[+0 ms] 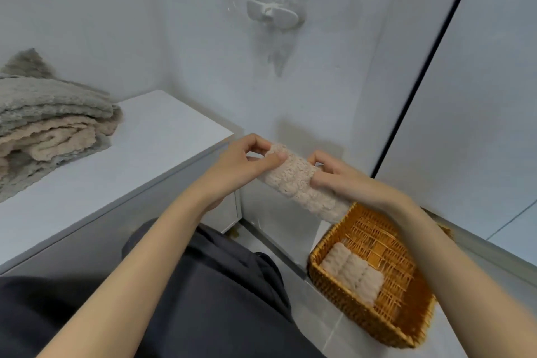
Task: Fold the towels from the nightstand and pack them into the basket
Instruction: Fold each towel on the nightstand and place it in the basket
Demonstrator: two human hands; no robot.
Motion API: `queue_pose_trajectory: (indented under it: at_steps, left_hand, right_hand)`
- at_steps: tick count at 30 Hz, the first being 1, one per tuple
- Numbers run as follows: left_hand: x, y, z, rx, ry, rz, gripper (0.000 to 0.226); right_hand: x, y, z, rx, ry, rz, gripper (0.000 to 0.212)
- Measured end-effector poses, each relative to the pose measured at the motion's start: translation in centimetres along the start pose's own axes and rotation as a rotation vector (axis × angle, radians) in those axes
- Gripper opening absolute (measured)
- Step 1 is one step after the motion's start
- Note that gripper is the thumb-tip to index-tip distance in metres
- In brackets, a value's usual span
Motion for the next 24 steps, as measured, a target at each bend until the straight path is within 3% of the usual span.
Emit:
queue_pose_trajectory:
  at_steps: [4,10,19,24]
  left_hand:
    - [4.6,-1.1,-1.4,0.002,-0.106,-0.039,0.022]
    - [10.1,-4.5,-3.5,-0.072,-0.138,-0.072,0.013]
    - [17.9,-9.4,-3.9,-0.183,-0.313,-0.09,0.01]
    - [18.8,-11.4,-3.8,-0.23,-0.325,-0.134,0.01]
  right_hand:
    - [-0.3,5.8,2.9,0.104,0.044,-0.033,0.043]
    - [-0.6,16.7,7.7,0.344,0.159,-0.154,0.043]
    - [0.6,35.4,13.0,0.771,0.591,-0.494,0.016]
    - [4.1,41.7,13.7,0.963,0.795,-0.875,0.065]
Point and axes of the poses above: each hand's wrist, its own z-axis away from the middle knuckle, its own x-axis out of the palm, y = z × x, the point moved 7 cm from there along -z, towards the middle knuckle, and after that the axes turned 9 degrees about -y, right-handed, at the moved point
